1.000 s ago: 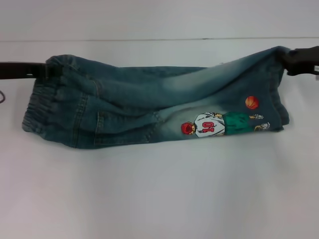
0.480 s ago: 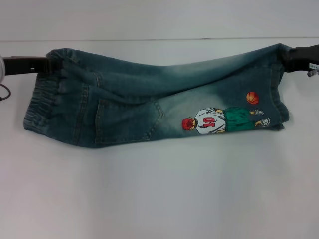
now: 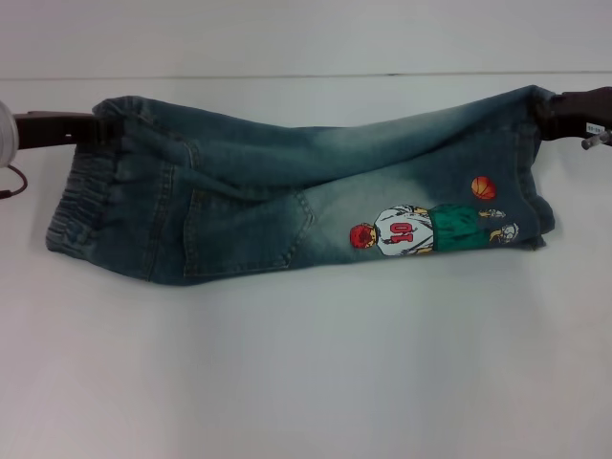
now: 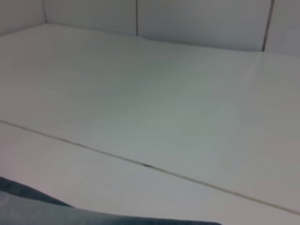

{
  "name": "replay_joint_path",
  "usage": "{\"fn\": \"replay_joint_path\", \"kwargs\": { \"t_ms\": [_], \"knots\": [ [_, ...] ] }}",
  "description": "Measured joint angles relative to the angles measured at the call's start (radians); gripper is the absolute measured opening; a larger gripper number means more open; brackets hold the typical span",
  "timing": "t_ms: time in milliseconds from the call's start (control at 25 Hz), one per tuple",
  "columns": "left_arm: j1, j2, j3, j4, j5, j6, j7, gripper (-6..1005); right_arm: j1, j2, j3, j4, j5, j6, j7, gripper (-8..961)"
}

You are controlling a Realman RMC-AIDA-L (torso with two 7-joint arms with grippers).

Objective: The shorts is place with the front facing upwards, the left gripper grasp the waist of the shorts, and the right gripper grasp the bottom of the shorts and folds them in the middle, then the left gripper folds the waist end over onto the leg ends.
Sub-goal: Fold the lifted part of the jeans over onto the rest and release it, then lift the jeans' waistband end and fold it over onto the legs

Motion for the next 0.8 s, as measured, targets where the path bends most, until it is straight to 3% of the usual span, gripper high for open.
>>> {"fn": "replay_joint_path", "kwargs": {
  "t_ms": [360,640,800],
  "knots": [
    [0.005,-0.011,0.024,0.007,-0.015,-0.006,0.084,74,-0.006,-0.003,-0.048,0.002,0.009,0.004,0.000,7],
    [0.004,-0.005,0.067,0.004,-0.014,-0.013,0.099,351,-0.020,-0.009,-0.065,0.002,0.008,0.017,0.004,177],
    [0.003,-0.003,0.084,0.009,0.001,-0.021,0.097,504,-0.034,-0.010,-0.064,-0.008,0.008,0.017,0.005,350]
  ]
}}
